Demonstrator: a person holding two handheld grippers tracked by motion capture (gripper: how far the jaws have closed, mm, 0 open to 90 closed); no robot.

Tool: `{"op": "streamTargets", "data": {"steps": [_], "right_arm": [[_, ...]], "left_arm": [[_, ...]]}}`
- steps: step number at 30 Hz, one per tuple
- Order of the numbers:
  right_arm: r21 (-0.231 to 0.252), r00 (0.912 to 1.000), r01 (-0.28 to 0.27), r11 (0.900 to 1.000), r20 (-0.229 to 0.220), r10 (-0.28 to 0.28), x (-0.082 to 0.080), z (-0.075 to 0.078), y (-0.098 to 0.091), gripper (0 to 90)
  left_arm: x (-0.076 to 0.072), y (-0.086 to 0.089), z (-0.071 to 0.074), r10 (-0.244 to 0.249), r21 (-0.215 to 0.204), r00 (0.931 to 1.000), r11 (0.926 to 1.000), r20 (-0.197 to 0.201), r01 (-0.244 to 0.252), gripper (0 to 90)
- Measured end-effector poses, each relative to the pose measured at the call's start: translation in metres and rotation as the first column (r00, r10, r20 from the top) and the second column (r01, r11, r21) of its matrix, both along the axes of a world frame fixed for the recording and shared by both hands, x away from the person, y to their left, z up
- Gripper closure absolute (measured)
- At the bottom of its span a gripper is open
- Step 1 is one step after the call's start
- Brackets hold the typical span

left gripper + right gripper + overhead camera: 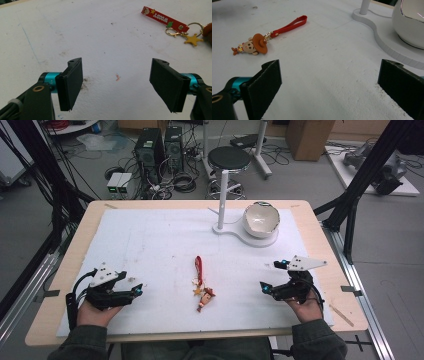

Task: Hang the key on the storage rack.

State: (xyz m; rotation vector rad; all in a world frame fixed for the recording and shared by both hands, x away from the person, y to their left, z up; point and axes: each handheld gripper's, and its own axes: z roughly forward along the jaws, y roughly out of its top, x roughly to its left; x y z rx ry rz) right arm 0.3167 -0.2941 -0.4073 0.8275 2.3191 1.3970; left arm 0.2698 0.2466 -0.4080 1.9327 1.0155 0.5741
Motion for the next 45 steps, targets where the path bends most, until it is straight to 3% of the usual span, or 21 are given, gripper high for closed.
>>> {"op": "streamTargets", "data": {"steps": [20, 34, 37, 45], "right_arm": [[-0.007, 1.0, 0.009, 0.9999, 0.0, -0.009, -0.004, 0.0, 0.0, 4.3], [-0.011, 0.9997, -0.002, 0.9999, -0.024, 0.002, -0.002, 0.0, 0.008, 4.9], [-0.013, 0.9998, -0.01, 0.9999, -0.017, 0.009, -0.001, 0.001, 0.01, 5.0], [0.004, 0.9984, -0.029, 0.9996, -0.048, 0.029, 0.005, 0.011, 0.02, 4.9]], "left_arm": [[-0.001, -0.003, 0.001, -0.01, 0.003, 0.9999, 0.9999, 0.005, 0.01, 27.2], [-0.002, -0.002, 0.0, -0.011, 0.009, 0.9999, 0.9999, 0.005, 0.011, 27.2], [-0.003, -0.003, 0.0, -0.01, 0.005, 0.9999, 0.9999, 0.006, 0.01, 27.2], [-0.003, -0.001, 0.001, 0.0, 0.001, 1.0, 1.0, 0.01, 0.0, 27.3]]}}
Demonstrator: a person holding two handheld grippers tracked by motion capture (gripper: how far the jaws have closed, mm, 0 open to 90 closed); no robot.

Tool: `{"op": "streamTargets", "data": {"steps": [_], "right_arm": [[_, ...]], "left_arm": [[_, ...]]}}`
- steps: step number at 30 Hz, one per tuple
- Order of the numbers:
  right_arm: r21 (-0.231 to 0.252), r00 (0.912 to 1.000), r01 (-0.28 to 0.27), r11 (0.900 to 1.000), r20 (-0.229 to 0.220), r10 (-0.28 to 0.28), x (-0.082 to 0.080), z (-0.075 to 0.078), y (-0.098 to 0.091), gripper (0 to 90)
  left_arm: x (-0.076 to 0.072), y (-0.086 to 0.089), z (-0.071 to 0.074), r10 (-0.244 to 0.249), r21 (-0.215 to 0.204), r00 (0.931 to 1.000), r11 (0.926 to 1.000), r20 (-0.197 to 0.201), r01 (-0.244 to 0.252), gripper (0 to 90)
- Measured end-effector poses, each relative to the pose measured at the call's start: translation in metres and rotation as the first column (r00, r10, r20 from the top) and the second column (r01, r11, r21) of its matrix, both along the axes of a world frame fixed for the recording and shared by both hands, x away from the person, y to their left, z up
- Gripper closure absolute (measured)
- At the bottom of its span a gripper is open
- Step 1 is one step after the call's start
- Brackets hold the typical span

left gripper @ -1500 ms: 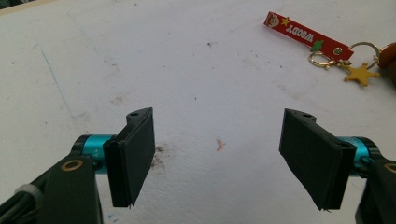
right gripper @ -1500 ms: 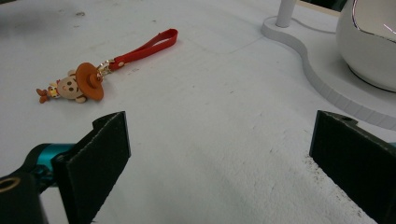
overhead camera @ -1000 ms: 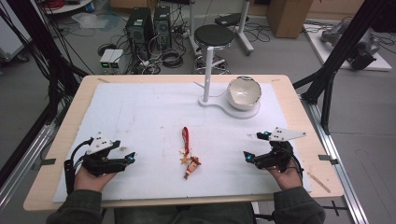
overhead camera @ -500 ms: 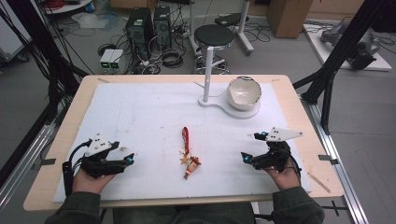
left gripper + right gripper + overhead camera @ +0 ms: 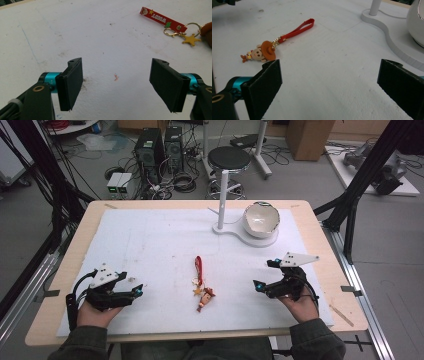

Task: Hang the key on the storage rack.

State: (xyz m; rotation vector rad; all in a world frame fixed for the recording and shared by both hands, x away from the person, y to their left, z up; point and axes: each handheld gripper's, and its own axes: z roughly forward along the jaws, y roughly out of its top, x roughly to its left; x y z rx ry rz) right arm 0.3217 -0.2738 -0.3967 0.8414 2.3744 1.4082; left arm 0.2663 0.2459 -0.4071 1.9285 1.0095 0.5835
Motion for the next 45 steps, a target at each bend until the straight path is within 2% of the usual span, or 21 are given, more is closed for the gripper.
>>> {"op": "streamTargets", "data": {"steps": [5, 12, 15, 17, 20, 33, 36, 45], "right_arm": [[0.007, 0.9998, -0.012, 0.9999, -0.015, 0.012, 0.004, 0.008, 0.007, 5.1], [0.014, 0.9992, 0.0, 0.9999, -0.04, 0.001, 0.012, 0.016, 0.016, 6.5], [0.019, 0.9987, -0.015, 0.9997, -0.049, 0.016, 0.015, 0.02, 0.02, 13.4], [0.025, 0.9981, -0.028, 0.9993, -0.054, 0.03, 0.017, 0.021, 0.022, 14.6], [0.021, 0.9956, -0.042, 0.9989, -0.083, 0.043, 0.021, 0.025, 0.032, 14.6], [-0.001, 0.9926, -0.061, 0.9981, -0.105, 0.061, 0.032, 0.039, 0.057, 15.5], [0.002, 0.9896, -0.065, 0.9979, -0.129, 0.065, 0.035, 0.042, 0.065, 16.6], [0.01, 0.9841, -0.08, 0.9967, -0.158, 0.081, 0.042, 0.046, 0.086, 24.1]], "left_arm": [[0.0, 0.0, 0.0, 0.003, -0.002, 1.0, 1.0, 0.0, -0.003, 27.3], [0.0, 0.0, 0.0, 0.003, 0.001, 1.0, 1.0, 0.0, -0.003, 27.4], [0.0, 0.0, 0.0, 0.003, 0.0, 1.0, 1.0, 0.001, -0.003, 27.4], [0.0, 0.0, 0.0, 0.001, 0.002, 1.0, 1.0, 0.0, -0.001, 27.4], [0.0, 0.0, 0.0, 0.0, 0.002, 1.0, 1.0, 0.0, 0.0, 27.4], [0.0, 0.001, 0.0, 0.002, 0.0, 1.0, 1.0, 0.003, -0.002, 27.4], [0.0, 0.001, 0.001, -0.001, -0.001, 1.0, 1.0, 0.003, 0.001, 27.5], [0.0, 0.001, 0.001, 0.003, -0.003, 1.0, 1.0, 0.003, -0.003, 27.5]]}}
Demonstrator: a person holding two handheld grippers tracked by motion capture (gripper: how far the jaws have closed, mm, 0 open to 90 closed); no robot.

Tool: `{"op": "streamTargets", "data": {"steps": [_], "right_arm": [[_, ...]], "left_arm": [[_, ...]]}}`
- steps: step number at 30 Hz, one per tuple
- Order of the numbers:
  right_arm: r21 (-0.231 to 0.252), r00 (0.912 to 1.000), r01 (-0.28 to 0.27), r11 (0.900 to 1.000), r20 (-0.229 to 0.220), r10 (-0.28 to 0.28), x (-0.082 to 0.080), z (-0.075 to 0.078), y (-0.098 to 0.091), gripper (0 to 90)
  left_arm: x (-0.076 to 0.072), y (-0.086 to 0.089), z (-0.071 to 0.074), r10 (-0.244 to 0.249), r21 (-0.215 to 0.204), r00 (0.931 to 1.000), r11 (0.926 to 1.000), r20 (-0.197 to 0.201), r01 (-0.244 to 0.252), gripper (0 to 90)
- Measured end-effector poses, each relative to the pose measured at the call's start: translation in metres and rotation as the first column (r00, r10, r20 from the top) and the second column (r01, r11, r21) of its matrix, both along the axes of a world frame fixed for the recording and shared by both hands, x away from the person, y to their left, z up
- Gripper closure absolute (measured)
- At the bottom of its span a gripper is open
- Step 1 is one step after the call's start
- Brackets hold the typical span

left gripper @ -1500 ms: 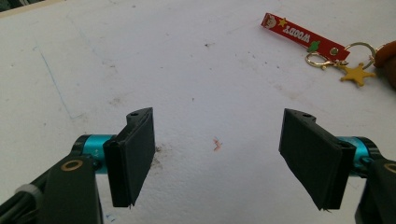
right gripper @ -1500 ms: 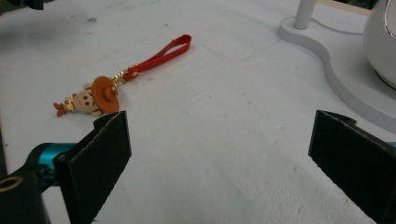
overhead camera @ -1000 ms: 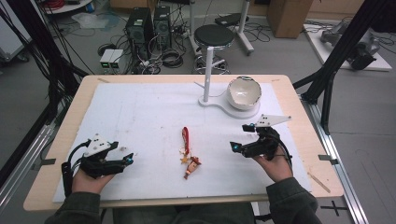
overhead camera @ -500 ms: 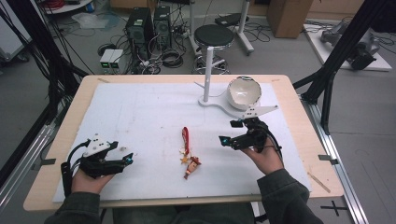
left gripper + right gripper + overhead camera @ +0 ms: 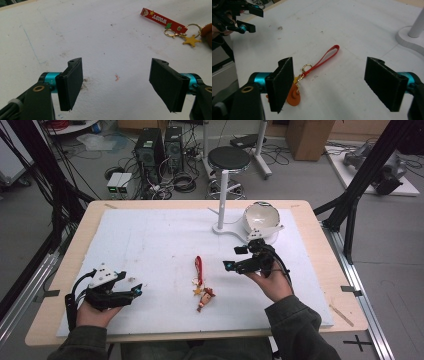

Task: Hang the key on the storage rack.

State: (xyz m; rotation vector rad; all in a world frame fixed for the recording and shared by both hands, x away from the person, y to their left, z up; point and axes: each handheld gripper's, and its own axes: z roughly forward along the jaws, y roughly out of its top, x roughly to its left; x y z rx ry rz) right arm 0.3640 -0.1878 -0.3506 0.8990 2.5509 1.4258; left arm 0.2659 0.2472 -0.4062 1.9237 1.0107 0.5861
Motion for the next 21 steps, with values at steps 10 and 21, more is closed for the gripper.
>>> {"op": "streamTargets", "data": {"steps": [10, 21], "right_arm": [[-0.027, 0.9989, -0.03, 0.9992, -0.038, 0.029, 0.007, -0.009, 0.023, 28.8], [-0.071, 0.994, -0.061, 0.9956, -0.095, 0.055, 0.013, -0.026, 0.051, 34.6]], "left_arm": [[0.0, 0.0, 0.0, 0.001, -0.001, 1.0, 1.0, 0.001, -0.001, 27.6], [0.0, 0.001, 0.0, -0.001, -0.003, 1.0, 1.0, -0.001, 0.001, 27.5]]}}
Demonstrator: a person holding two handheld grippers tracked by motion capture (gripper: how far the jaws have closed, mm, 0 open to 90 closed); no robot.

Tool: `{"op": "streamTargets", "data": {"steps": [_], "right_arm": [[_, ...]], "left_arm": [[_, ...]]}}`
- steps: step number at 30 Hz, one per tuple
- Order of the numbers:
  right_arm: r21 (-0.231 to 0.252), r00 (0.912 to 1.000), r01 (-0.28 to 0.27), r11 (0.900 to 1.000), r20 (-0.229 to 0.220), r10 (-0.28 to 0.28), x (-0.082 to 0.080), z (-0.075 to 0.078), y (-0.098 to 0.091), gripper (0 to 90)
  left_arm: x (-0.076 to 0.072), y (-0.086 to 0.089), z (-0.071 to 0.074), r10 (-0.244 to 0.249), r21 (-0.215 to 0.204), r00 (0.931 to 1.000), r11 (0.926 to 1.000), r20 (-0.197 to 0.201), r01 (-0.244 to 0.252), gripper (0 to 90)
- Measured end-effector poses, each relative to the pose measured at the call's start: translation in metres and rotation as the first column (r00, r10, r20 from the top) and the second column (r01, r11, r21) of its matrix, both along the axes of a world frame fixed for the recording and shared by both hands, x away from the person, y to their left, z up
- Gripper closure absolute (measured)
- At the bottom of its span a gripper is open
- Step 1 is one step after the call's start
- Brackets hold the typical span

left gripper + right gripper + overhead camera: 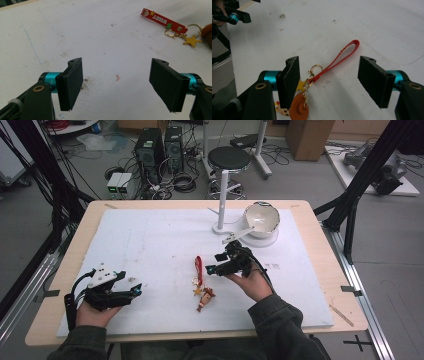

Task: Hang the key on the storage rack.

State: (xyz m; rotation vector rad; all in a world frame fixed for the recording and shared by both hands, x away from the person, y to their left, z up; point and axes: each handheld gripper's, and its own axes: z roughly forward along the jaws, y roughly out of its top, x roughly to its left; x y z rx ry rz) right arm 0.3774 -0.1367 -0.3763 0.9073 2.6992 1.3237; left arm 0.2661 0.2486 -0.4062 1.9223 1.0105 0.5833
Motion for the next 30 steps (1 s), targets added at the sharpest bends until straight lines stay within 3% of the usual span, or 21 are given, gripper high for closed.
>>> {"op": "streamTargets", "data": {"steps": [13, 30], "right_arm": [[-0.04, 0.995, 0.001, 0.9992, -0.1, -0.005, 0.01, -0.02, 0.019, 39.5], [-0.114, 0.9844, 0.009, 0.9935, -0.174, -0.029, 0.014, -0.039, 0.033, 42.5]], "left_arm": [[0.0, 0.0, 0.0, 0.001, -0.003, 1.0, 1.0, 0.002, -0.001, 27.6], [0.0, 0.0, 0.0, 0.0, -0.003, 1.0, 1.0, 0.002, 0.0, 27.6]]}}
